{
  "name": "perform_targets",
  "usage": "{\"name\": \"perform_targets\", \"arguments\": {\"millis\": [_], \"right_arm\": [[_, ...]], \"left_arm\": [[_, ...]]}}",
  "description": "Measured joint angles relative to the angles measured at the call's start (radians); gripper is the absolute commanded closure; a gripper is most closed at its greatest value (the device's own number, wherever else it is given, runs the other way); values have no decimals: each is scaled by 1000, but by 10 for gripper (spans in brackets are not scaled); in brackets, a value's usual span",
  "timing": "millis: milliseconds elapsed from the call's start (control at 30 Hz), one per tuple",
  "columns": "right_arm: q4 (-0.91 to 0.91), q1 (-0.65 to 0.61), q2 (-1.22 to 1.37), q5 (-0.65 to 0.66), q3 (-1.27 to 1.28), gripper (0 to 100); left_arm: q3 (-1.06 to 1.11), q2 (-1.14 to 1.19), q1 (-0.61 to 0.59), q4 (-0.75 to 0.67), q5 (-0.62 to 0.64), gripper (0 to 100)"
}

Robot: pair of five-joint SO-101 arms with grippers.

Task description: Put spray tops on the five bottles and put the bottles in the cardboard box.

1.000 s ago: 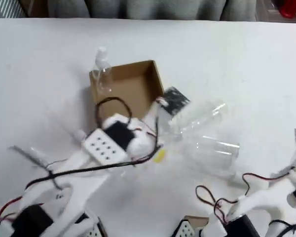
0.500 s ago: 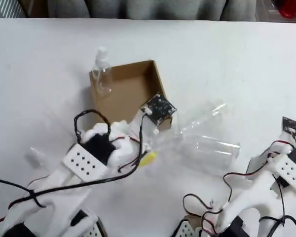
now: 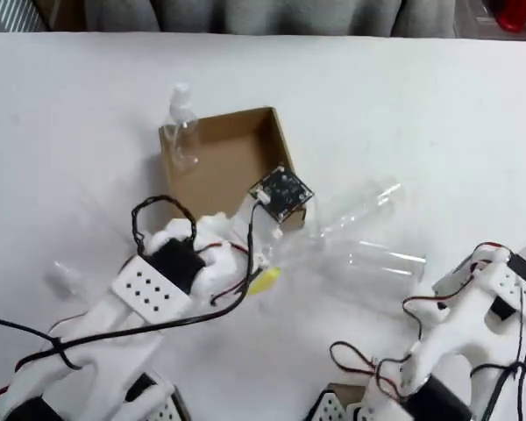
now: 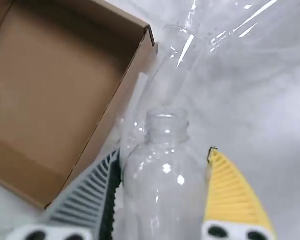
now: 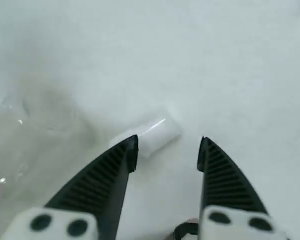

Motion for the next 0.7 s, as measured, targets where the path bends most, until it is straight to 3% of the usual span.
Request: {"name": "perform_targets", "arguments": {"millis": [133,467,700], "right_arm": [[0,-8,74,-26,-3,743],[-20,-150,278,-66,-95,745],[-9,-157,431,-89,-192,776]], "left_arm": [[0,0,0,0,0,980],[0,0,0,0,0,980],[0,0,0,0,0,980]]}}
